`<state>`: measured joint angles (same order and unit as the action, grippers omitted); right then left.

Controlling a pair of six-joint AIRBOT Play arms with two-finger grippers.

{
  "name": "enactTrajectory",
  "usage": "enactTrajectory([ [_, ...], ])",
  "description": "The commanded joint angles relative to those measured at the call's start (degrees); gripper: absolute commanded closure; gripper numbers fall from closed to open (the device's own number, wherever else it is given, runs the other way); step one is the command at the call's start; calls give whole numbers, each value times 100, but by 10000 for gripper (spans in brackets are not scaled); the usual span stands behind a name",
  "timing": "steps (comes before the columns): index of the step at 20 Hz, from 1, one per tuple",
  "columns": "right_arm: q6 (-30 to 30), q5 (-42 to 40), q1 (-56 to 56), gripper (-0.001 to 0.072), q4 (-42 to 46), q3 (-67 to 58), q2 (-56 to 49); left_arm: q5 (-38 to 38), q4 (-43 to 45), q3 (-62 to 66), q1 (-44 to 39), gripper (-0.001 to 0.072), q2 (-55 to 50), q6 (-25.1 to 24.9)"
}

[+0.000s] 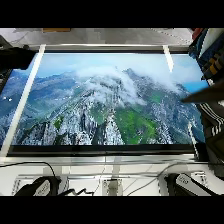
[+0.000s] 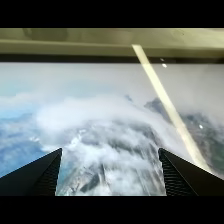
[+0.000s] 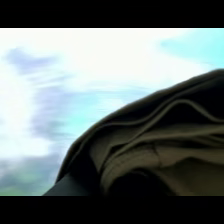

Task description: Fold the clothes and pants, and hang the long-sleeved shirts on hangers.

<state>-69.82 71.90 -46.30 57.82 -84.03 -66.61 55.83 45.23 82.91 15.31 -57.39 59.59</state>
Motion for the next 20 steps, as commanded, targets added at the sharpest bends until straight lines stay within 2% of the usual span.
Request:
enactTrajectory([
  [1, -568, 599, -1482, 697, 1657, 0, 424, -9, 7, 0, 199, 11, 304, -4],
  [5, -916, 1674, -2426, 697, 2590, 7, 358, -11, -26, 0, 197, 12, 310, 0],
  [6, -918, 1696, -2588, 670, 2623, 7, 356, -11, -24, 0, 197, 11, 310, 0],
  [7, -918, 1650, -2706, 432, 2623, 4, 358, -9, -24, 0, 197, 11, 308, 0],
  [8, -918, 1602, -2776, 109, 2627, 7, 356, -9, -24, -2, 197, 11, 306, 0],
  [9, -925, 1478, -2804, 15, 2627, 4, 358, -9, -24, -2, 197, 11, 306, 0],
  [12, -929, 1331, -2791, 34, 2166, 7, 356, -11, -24, -2, 197, 11, 306, 0],
  [13, -970, 1248, -2791, 114, 1714, 17, 358, -9, -24, -2, 197, 11, 306, 0],
  [14, -1080, 1250, -2771, 424, 1220, 17, 356, -11, -24, -2, 197, 11, 306, 0],
  [15, -1121, 1252, -2667, 682, 772, 17, 361, -9, -24, -2, 197, 11, 306, 0],
  [18, -1202, 1248, -1685, 699, 186, 15, 376, -11, -24, -2, 197, 11, 306, 0],
  [20, -1196, 1233, -444, 699, 345, 15, 437, -9, -24, -2, 197, 11, 306, 0],
])
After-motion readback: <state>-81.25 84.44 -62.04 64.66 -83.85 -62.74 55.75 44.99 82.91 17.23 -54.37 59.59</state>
